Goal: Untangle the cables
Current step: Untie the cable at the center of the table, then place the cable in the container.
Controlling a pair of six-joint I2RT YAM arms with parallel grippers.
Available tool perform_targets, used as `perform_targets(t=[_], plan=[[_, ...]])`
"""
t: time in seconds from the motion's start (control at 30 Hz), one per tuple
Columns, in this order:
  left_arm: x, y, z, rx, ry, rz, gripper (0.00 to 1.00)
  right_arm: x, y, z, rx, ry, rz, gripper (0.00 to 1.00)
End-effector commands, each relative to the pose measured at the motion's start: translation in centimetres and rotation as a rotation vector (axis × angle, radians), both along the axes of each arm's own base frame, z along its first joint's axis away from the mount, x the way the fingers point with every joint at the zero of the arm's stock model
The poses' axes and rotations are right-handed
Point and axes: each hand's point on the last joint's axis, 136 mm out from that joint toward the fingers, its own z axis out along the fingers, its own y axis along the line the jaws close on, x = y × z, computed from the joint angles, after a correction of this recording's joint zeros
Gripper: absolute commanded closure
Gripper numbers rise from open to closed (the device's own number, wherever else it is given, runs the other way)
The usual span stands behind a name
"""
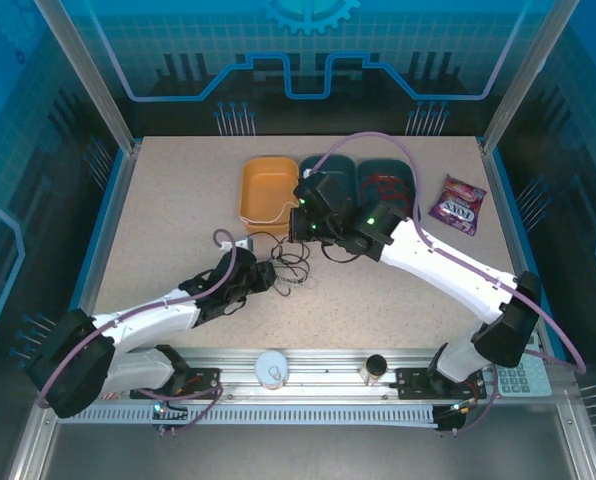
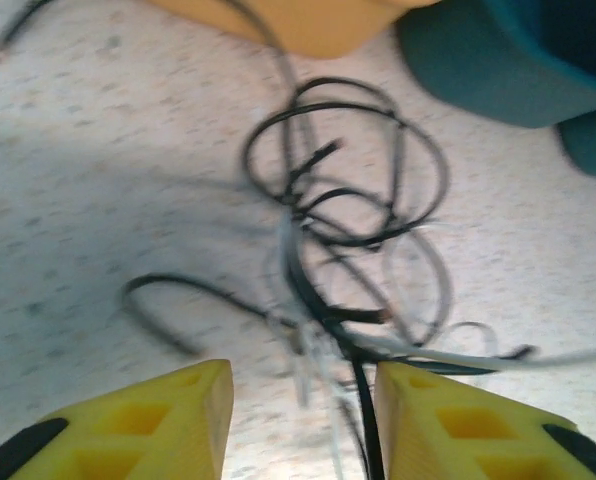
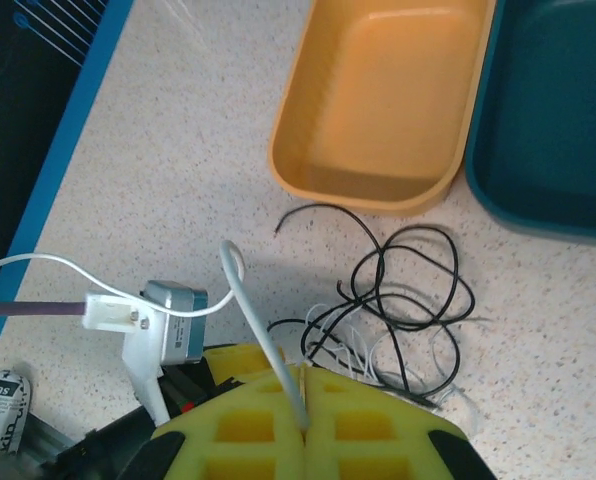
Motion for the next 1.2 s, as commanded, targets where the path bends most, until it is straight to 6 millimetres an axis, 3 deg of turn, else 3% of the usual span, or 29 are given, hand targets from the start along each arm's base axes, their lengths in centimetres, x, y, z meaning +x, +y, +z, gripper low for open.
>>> perform_targets(t=[0.0, 0.4, 0.63, 0.73, 0.93, 1.13, 1.17], plan=[[-0.9, 1.4, -1.0, -0.025, 0.051, 0.053, 0.60, -0.3, -1.5, 3.7, -0.017, -0.086, 0.004, 1.00], [-0.8, 3.2, -2.3, -0.058, 0.105, 0.121, 0.57, 0.2, -1.8, 13.4, -0.050, -0.278, 0.104, 1.00], [-0.8, 3.4, -2.4, -0.066, 0.114, 0.126, 0.55, 1.1, -1.9, 16.8, -0.067, -0.368, 0.110, 1.00], [-0.7, 3.1, -1.8, -0.087, 0.104, 0.112, 0.48, 2.5, -2.4, 16.3, -0.092, -0.357, 0.080, 1.00], [-0.4, 2.6, 1.0, -0.111, 0.044, 0.062, 0.28, 7.4, -4.0, 12.5, -0.127, -0.257, -0.002, 1.00], [-0.7, 2.9, 3.7, -0.105, -0.010, 0.036, 0.01, 12.9, -7.1, 6.4, -0.210, -0.123, -0.120, 1.00], [-0.8, 3.0, 4.1, -0.103, -0.016, 0.038, 0.01, 13.8, -7.7, 5.2, -0.227, -0.095, -0.144, 1.00]])
